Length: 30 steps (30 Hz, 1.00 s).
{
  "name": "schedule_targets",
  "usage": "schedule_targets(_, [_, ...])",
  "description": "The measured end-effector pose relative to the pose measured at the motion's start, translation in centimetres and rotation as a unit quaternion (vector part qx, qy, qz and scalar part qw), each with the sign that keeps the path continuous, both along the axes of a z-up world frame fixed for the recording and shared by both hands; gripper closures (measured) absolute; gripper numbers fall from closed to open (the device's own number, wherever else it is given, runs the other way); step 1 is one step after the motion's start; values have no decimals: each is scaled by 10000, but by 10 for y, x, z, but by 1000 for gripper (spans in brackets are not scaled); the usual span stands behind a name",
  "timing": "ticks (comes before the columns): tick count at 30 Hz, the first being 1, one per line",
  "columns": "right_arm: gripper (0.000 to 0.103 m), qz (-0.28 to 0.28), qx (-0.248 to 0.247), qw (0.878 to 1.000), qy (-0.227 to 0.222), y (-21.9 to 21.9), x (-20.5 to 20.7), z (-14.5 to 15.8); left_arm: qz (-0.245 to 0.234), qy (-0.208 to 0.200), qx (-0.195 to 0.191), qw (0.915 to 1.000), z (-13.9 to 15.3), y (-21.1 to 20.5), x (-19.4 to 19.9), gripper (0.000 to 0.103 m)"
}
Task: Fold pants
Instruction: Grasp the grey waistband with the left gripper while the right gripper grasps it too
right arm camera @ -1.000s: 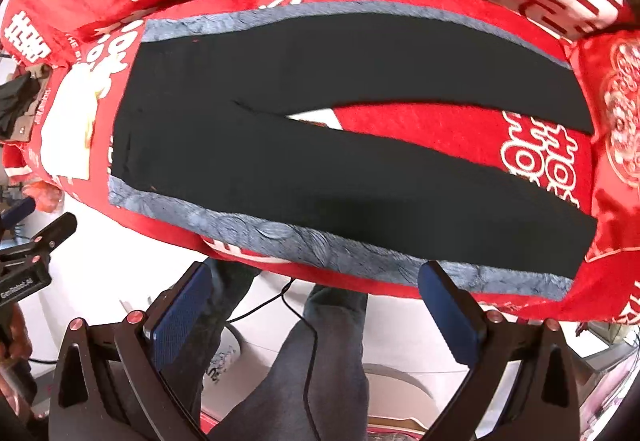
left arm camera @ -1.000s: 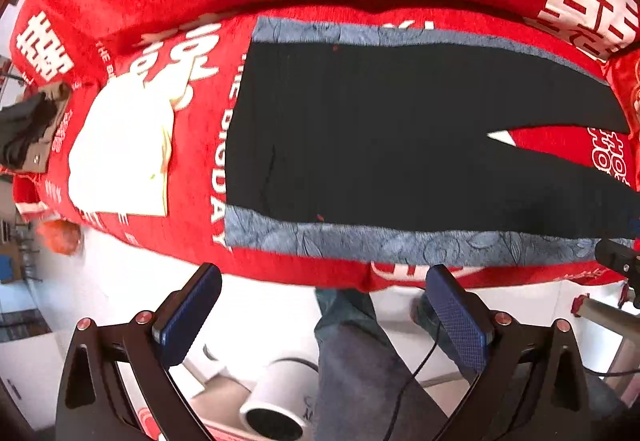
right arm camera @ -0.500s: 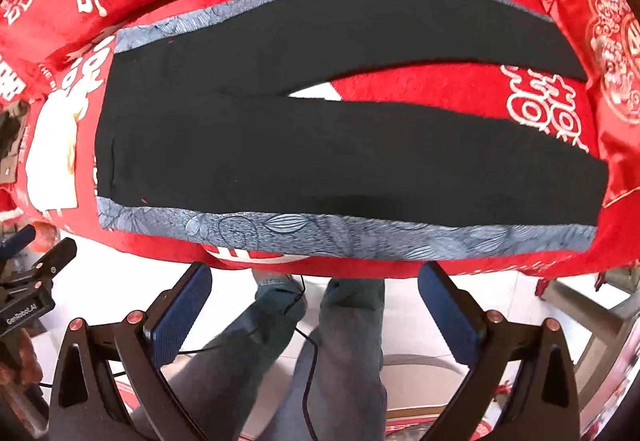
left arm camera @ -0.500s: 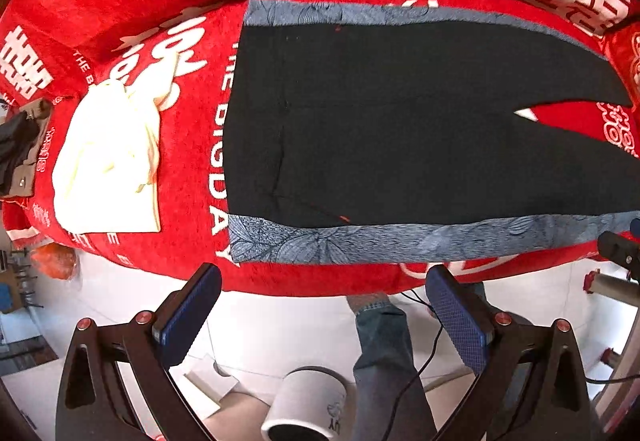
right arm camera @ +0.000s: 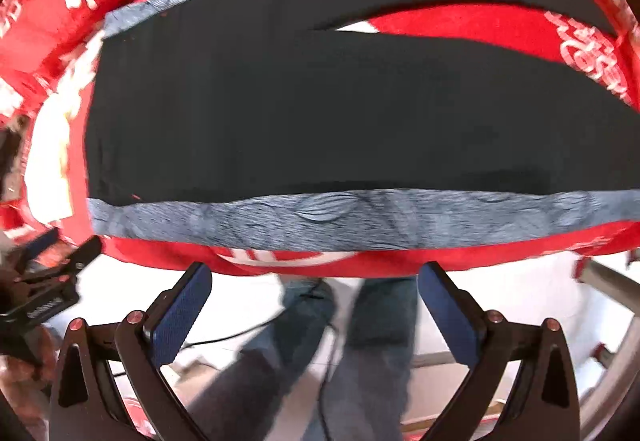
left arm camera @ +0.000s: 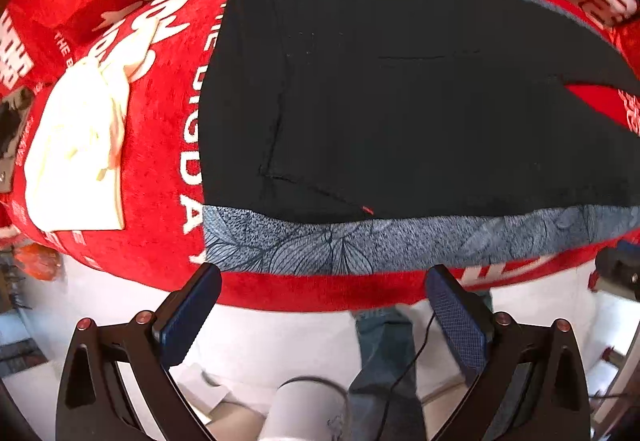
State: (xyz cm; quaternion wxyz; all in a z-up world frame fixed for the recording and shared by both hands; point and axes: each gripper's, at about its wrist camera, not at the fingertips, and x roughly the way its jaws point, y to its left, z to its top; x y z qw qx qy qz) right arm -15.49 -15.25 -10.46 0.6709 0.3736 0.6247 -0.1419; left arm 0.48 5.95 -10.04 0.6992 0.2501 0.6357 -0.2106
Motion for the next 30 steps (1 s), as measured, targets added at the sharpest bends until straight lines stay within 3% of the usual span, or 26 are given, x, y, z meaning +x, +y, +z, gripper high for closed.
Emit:
schedule_targets(5, [0,-240,1098,9893,-930,14,6,-25,542,412,-828,9942,-18,20,9,0])
schedule_targets(10, [5,-402,1941,9723,-1242,38,16,-74,1035,990,-1666,9756,-39,45,12,3])
schedule_targets(12, [26,-512,2102,9680,-1274,46,16,-91,1108,1194,-1837,9694,-47,52,12,9])
schedule_targets(16, [30,-923,2408,9532,-1578,44,8,-110,1065,1371,-1954,9652,-58,55,9,9])
schedule_targets(22, [31,-1572,2884,9246,-1932,41,-6,-126,1291,1693,-2190,9522,-71,58,8,9])
schedule_targets(23, [43,-1756,3018,9152,-2013,39,-6,-128,1321,1713,-2195,9513,-73,58,8,9])
schedule_targets(24, [78,-1867,3094,9087,-2092,37,-6,-129,1371,1732,-2196,9503,-75,59,9,9])
schedule_targets(25, [88,-1971,3118,9043,-2148,34,-4,-127,1459,1759,-2223,9478,-76,59,9,9])
schedule_targets(27, [90,-1975,3150,8967,-2402,28,3,-112,1681,1824,-2383,9390,-75,62,10,9])
schedule_targets(30, [91,-1628,3127,8974,-2654,22,13,-82,2040,1954,-2657,9217,-77,62,15,9])
